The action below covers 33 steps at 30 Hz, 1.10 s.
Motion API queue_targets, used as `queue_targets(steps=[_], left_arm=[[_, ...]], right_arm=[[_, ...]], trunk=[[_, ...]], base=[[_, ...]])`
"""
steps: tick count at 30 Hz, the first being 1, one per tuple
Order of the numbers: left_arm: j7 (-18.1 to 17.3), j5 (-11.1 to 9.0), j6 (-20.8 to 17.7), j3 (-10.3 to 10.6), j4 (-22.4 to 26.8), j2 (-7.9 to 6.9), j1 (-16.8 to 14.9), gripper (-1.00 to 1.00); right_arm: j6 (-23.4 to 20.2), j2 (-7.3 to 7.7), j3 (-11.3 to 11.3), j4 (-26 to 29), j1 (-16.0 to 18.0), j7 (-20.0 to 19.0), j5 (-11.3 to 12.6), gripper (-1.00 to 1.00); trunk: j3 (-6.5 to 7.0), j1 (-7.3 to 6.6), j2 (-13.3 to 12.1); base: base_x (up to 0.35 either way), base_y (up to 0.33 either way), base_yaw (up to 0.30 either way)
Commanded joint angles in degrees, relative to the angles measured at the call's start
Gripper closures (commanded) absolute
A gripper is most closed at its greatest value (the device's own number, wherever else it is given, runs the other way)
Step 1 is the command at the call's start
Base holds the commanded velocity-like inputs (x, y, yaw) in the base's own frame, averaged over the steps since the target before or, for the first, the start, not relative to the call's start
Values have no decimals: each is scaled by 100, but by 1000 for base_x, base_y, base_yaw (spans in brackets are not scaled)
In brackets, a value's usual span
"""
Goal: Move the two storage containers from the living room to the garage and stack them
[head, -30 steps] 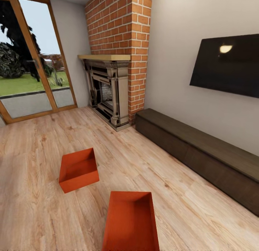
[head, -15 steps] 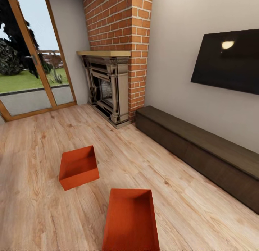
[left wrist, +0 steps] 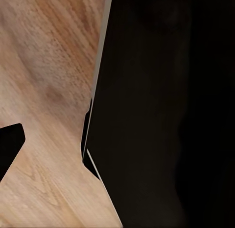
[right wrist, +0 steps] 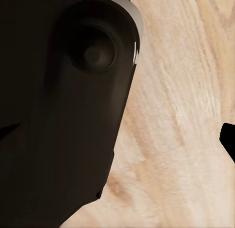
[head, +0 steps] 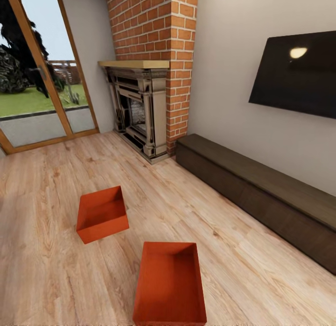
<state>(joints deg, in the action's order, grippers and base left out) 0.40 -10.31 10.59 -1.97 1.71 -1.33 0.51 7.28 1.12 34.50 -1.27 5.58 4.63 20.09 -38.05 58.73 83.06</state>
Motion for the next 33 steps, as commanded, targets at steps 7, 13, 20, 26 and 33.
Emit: queue_targets(steps=[7,13,20,26,33], left_arm=[[4,-15,5,-17,11,1,3,-100],[4,-15,5,-16,10,1,2,-100],[4,-15,5,-16,10,1,2,-100],[4,-15,5,-19,10,1,2,-100],[4,-15,5,-18,7,1,2,-100]], right_arm=[[28,2,48,-13,4,3,47,-100],[28,3,48,-13,4,3,47,-100],[28,3,48,-14,4,3,47,-100],[28,3,48,-13,4,3,47,-100],[28,5,48,-14,4,3,47,-100]], trunk=[[-68,0,2],[-124,0,2],[-188,0,2],[-244,0,2],[-308,0,2]], base=[[0,0,0],[0,0,0],[0,0,0],[0,0,0],[0,0,0]])
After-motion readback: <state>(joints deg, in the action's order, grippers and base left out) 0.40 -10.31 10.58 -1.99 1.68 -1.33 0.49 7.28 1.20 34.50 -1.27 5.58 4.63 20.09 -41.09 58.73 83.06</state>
